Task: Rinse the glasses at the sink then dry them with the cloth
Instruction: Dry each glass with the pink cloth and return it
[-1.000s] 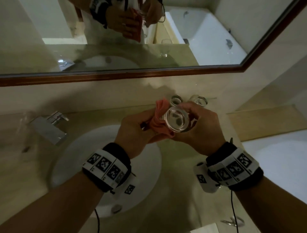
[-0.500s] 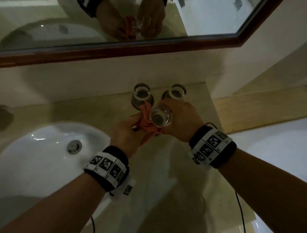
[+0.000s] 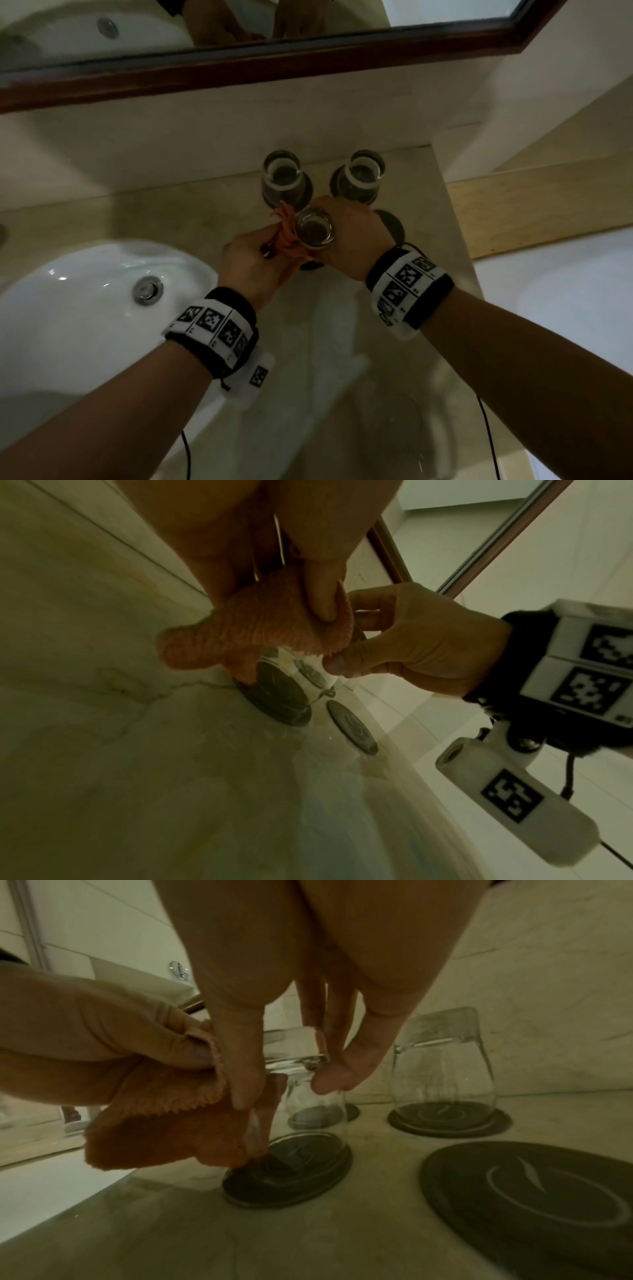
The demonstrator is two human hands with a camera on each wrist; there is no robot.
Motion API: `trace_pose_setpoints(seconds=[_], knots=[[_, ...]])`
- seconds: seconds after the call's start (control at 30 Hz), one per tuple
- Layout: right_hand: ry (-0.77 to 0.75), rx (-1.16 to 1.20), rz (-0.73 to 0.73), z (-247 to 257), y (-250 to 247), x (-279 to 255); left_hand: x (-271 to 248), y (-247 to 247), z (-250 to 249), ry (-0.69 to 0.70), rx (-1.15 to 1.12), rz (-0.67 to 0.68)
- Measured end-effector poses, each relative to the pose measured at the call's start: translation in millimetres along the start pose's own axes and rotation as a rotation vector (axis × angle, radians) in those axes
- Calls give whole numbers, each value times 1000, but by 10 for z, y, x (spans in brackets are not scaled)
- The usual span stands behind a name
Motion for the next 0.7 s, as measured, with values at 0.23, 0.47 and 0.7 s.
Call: trace_pose_setpoints(seconds=[0.23, 0.47, 0.7], knots=[[81, 40, -3, 156, -201, -426, -163, -96, 8, 1, -7, 25], [233, 11, -11, 212, -233, -1151, -466, -215, -121, -18, -142, 81], [366, 6, 13, 361, -108, -1817, -707, -335, -25, 75, -91, 59]])
Point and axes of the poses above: each hand's wrist, its own x-axis towards the middle knuckle, its own y-axis out of the palm, z = x × y, the point moved 1 cm from there along x, towards the middle knuckle
